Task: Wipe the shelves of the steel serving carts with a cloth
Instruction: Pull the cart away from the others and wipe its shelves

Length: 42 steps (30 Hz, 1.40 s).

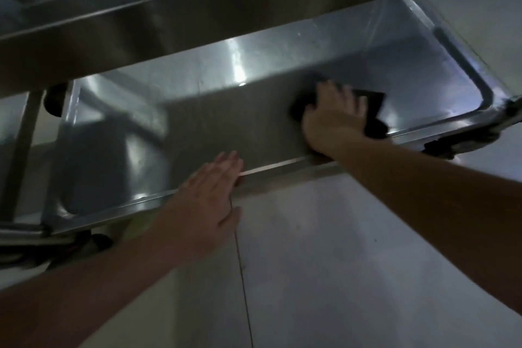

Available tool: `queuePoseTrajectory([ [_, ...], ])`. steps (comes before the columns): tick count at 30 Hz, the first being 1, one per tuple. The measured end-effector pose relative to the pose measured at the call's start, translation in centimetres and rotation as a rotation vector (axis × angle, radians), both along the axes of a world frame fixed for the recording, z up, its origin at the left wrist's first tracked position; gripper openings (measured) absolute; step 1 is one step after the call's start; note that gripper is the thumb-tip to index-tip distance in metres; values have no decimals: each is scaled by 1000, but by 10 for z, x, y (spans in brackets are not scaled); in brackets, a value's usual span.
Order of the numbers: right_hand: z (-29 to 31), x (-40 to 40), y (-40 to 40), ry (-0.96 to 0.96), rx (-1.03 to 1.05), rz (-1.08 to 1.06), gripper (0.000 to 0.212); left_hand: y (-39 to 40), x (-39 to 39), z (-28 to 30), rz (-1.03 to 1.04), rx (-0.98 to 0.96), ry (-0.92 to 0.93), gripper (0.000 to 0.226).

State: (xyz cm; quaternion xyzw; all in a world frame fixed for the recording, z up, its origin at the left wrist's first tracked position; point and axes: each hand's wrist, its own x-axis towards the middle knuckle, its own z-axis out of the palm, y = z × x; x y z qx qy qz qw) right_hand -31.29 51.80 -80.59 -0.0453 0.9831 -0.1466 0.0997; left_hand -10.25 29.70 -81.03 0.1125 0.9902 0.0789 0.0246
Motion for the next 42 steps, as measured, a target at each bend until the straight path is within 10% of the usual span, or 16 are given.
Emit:
queuePoseTrajectory([
  [4, 6, 76, -86, -20, -53, 713, 62, -72, 21, 11, 218, -49, -41, 78],
  [8, 16, 52, -53, -75, -70, 961, 58, -107, 29, 15, 537, 31, -98, 83],
  [14, 15, -65, 74, 45, -163, 98, 44, -134, 41, 3, 697, 65, -125, 69],
  [19, 13, -102, 9, -12, -64, -358, 65, -131, 40, -7, 811, 38, -107, 72],
  [26, 6, 6, -177, -21, -55, 587, 59, -130, 40, -13, 819, 17, -51, 88],
  [31, 2, 79, -102, -39, -114, 1132, 58, -133, 41, -19, 814, -2, -28, 88],
  [34, -2, 19, -65, 69, -112, 961, 57, -131, 41, -19, 811, 10, -38, 86],
  [39, 1, -64, -122, 69, -13, 45, 53, -130, 41, -13, 825, 32, -60, 76],
  [42, 15, -35, -209, 57, -20, 171, 59, -133, 41, -10, 813, 59, -83, 78],
])
